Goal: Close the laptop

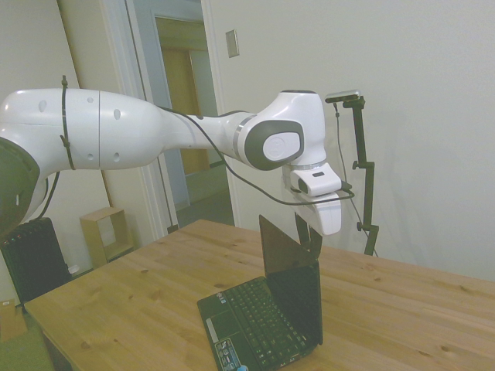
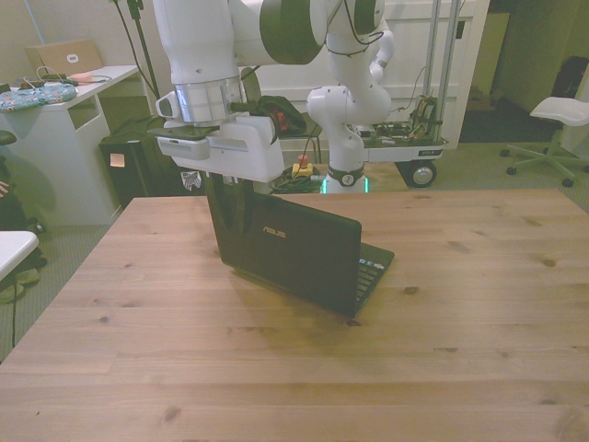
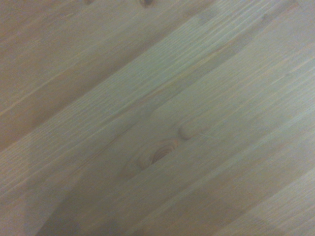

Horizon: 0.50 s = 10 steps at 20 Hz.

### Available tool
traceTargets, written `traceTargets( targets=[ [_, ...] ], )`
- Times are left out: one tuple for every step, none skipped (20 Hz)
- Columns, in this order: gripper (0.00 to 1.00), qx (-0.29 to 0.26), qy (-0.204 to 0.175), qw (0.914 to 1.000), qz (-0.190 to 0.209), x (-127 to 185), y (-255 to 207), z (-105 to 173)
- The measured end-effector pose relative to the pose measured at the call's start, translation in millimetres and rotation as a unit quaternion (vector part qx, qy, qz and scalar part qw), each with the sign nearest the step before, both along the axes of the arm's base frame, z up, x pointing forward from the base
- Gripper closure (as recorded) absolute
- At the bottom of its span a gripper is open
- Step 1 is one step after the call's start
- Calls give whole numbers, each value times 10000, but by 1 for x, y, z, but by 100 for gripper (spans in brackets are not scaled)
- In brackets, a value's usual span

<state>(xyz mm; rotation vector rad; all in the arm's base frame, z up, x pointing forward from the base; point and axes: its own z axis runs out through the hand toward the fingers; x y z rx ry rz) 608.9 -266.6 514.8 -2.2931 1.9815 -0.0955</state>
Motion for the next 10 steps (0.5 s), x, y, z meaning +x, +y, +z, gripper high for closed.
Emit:
traceTargets(
  targets=[
    [100,0,0,10000,0,0,0,0],
    [100,0,0,10000,1,0,0,0],
    [100,0,0,10000,4,0,0,0],
    [100,1,1,10000,9,0,1,0],
    [100,2,-1,10000,20,0,2,1],
    [100,2,-10,10000,38,0,5,2],
    [100,6,-19,10000,68,1,9,3],
    [100,9,-32,9999,101,0,13,6],
    [100,16,-43,9999,151,0,20,9],
    [100,20,-56,9998,197,-1,27,12]
  ],
)
